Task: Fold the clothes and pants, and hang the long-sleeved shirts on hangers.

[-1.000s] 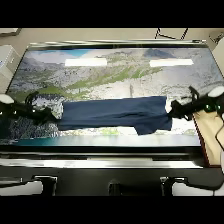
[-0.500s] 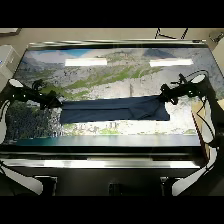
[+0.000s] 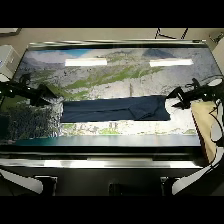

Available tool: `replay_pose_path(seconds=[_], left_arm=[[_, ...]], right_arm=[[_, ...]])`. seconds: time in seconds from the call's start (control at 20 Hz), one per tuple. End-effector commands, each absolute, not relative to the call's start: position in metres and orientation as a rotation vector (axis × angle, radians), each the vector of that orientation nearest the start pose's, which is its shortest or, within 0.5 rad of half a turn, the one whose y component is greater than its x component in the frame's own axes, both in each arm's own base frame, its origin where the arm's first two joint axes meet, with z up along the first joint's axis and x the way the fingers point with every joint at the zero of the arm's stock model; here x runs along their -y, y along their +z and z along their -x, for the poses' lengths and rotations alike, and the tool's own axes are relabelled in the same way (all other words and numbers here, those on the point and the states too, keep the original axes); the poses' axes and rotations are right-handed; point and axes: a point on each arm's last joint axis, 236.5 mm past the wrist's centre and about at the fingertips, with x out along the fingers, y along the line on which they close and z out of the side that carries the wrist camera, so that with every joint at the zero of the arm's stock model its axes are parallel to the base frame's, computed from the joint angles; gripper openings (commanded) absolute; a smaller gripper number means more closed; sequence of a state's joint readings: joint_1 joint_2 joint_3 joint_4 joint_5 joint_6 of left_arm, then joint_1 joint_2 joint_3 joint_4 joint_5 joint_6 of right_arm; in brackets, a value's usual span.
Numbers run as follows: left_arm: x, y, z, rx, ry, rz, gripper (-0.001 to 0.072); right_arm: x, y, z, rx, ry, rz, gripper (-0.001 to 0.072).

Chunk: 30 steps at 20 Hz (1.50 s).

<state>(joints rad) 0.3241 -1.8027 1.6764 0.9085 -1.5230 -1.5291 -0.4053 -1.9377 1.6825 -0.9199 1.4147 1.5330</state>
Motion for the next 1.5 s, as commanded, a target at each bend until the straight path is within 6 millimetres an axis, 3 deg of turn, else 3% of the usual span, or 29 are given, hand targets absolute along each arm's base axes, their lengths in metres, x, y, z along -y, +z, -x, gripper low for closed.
replay_pose_path(seconds=[0.0,0.2,0.35,0.4,0.55,0.65,0.7,0.8,0.85,0.95,1.05,1.2,1.35,1.45], left_arm=[[0.001,0.046,-0.452,-1.360,-0.280,0.719,0.0602],[0.036,0.088,-0.445,-1.300,-0.348,0.627,0.0601],[0.070,0.107,-0.438,-1.281,-0.408,0.568,0.0601],[0.083,0.111,-0.434,-1.283,-0.433,0.546,0.0601],[0.123,0.111,-0.430,-1.290,-0.504,0.489,0.0595],[0.159,0.108,-0.438,-1.254,-0.547,0.457,0.0577],[0.183,0.103,-0.444,-1.227,-0.570,0.443,0.0517],[0.234,0.081,-0.455,-1.176,-0.601,0.426,0.0070],[0.261,0.066,-0.458,-1.154,-0.610,0.423,0.0024],[0.316,0.023,-0.451,-1.184,-0.611,0.440,0.0024],[0.361,-0.021,-0.422,-1.321,-0.609,0.491,0.0024],[0.429,-0.059,-0.378,-1.466,-0.654,0.638,0.0024],[0.474,-0.082,-0.347,-1.545,-0.640,0.753,0.0023],[0.518,-0.070,-0.343,-1.508,-0.621,0.970,0.0023]], right_arm=[[0.056,-0.085,-0.449,-1.498,0.146,-0.931,0.0715],[-0.001,-0.089,-0.461,-1.496,0.342,-0.955,0.0715],[-0.033,-0.098,-0.463,-1.532,0.361,-0.906,0.0706],[-0.044,-0.100,-0.463,-1.546,0.368,-0.898,0.0630],[-0.072,-0.088,-0.459,-1.569,0.429,-0.859,0.0046],[-0.081,-0.062,-0.460,-1.535,0.468,-0.836,0.0040],[-0.086,-0.045,-0.459,-1.517,0.488,-0.823,0.0040],[-0.100,-0.005,-0.450,-1.496,0.529,-0.782,0.0040],[-0.107,0.016,-0.444,-1.477,0.549,-0.750,0.0041],[-0.123,0.058,-0.430,-1.442,0.578,-0.704,0.0041],[-0.138,0.095,-0.417,-1.398,0.589,-0.670,0.0041],[-0.152,0.135,-0.392,-1.360,0.603,-0.615,0.0042],[-0.148,0.165,-0.373,-1.317,0.574,-0.587,0.0042],[-0.141,0.175,-0.361,-1.302,0.541,-0.546,0.0042]])
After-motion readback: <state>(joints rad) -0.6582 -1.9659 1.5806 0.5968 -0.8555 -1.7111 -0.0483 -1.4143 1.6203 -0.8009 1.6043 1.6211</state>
